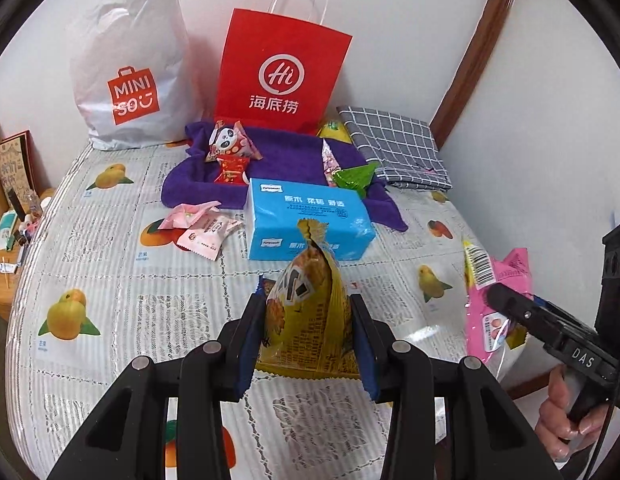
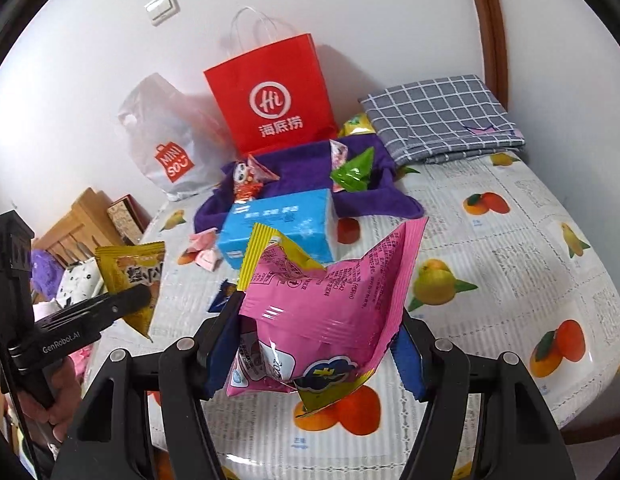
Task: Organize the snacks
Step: 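Lift yellow bag with left tool and pink bag with right tool toward the towel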
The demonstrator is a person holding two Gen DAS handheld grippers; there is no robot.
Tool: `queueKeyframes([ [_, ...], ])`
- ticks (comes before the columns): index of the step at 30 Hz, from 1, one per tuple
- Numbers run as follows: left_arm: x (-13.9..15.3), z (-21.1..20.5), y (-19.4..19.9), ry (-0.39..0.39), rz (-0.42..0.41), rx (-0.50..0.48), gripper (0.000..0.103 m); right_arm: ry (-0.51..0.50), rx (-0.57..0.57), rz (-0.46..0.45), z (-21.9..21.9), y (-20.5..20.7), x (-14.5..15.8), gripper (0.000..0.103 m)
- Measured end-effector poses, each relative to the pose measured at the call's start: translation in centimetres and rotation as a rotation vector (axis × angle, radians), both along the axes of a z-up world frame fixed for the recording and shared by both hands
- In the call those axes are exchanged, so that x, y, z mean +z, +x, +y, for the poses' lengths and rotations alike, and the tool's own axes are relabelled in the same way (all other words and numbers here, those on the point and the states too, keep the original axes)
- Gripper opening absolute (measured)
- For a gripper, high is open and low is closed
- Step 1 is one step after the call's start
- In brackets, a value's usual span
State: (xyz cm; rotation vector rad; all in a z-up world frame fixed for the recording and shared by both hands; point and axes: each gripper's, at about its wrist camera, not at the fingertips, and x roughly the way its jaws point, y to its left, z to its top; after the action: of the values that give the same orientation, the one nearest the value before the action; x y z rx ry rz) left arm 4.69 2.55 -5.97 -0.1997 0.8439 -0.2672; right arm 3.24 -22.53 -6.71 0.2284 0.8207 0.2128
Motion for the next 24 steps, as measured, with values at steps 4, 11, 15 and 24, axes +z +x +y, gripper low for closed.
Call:
queueKeyframes([
  [4,0.7,-0.2,-0.1,-0.004,-0.01,-0.01,0.039,0.001,0.016,-0.013,0.8,0.1,0.5,0.067],
  [11,1.4,-0.7,0.3,-0.003,-0.027,-0.023,0.039,-0.005,0.03,-0.032,1.5,0.4,1.5,0.067],
  [15,1.9,-0.7,0.8,-0.004,-0.036,-0.03,0.039,-0.028,0.035,-0.042,1.9,1.0,1.9,0.067],
  [24,3.0,-0.5,4.1,0.026,-0.05,-0.016,0.039,-0.061,0.053,-0.068,2.7,5.0,3.3,0.067],
])
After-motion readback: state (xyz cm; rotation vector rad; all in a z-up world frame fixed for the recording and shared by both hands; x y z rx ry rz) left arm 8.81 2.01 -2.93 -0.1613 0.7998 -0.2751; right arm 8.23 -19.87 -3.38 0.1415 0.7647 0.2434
